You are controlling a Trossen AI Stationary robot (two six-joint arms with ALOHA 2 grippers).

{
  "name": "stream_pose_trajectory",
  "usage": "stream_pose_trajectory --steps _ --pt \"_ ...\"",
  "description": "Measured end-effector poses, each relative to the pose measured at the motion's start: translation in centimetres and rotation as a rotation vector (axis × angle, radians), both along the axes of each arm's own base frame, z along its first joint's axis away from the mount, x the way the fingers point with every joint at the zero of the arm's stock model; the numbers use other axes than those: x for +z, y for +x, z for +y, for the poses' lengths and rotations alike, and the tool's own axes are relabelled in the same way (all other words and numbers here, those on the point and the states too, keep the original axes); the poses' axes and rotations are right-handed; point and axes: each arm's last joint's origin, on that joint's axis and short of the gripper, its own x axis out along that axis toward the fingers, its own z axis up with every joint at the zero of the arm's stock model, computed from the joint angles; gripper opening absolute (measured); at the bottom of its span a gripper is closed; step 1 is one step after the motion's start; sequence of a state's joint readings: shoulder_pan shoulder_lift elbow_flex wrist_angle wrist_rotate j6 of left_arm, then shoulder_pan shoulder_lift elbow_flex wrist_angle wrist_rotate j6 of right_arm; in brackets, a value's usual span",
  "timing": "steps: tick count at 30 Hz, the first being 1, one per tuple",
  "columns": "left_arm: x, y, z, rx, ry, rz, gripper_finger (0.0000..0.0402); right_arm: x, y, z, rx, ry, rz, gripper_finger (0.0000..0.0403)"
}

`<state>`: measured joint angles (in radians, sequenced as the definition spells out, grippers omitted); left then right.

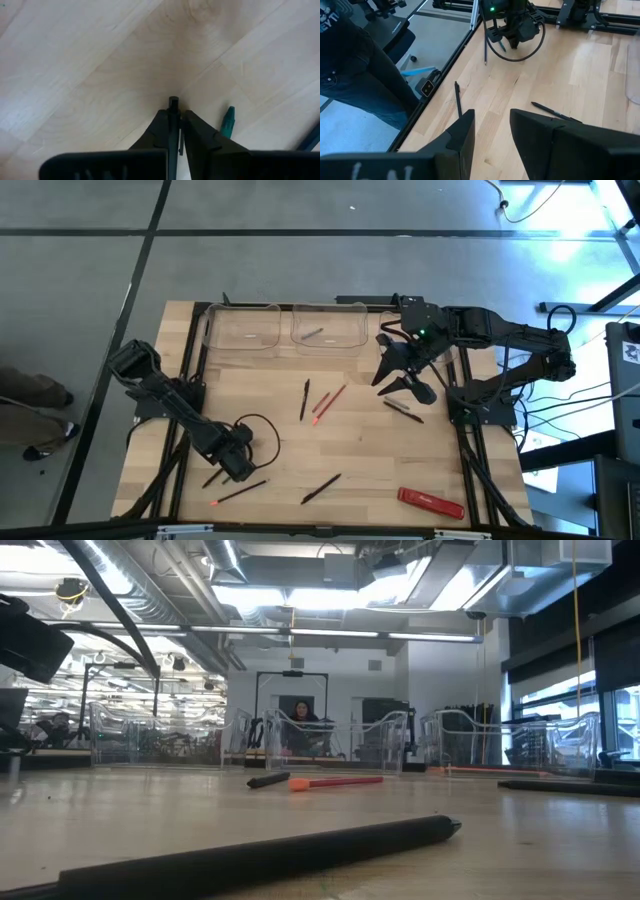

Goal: Sort crayons/erasers/pens/pencils in bins
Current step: Put the black pen into the left transparent bin

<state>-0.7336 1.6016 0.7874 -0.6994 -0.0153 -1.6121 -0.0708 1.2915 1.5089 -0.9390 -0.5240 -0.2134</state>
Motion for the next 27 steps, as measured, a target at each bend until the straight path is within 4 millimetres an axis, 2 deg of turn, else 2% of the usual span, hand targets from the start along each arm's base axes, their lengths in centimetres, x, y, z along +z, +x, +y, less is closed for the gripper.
stream_pose_trajectory --steps 5,13,18,23,27 --pt "0.9 0.9 -0.1 0.002 -0.008 -0.019 0.0019 0.0 0.0 0.0 -0.009 -0.008 0.001 0.0126" --pt "3.5 4.1 0.7 -0.021 -0.003 -0.108 0.0020 -0.1 0.0 -0.1 -0.034 -0.030 0.005 0.0126" --pt "5.5 5.9 2.4 -0.030 0.060 -0.118 0.0022 -0.1 0.0 -0.1 -0.034 -0.030 0.008 0.0126" --pt "7.1 5.8 4.4 -0.035 0.117 -0.066 0.0023 -0.2 0.0 -0.3 -0.071 -0.065 0.015 0.0127" --pt "9.0 5.7 6.5 -0.004 0.129 -0.133 0.0024 -0.3 -0.1 -0.3 -0.090 -0.083 0.030 0.0127"
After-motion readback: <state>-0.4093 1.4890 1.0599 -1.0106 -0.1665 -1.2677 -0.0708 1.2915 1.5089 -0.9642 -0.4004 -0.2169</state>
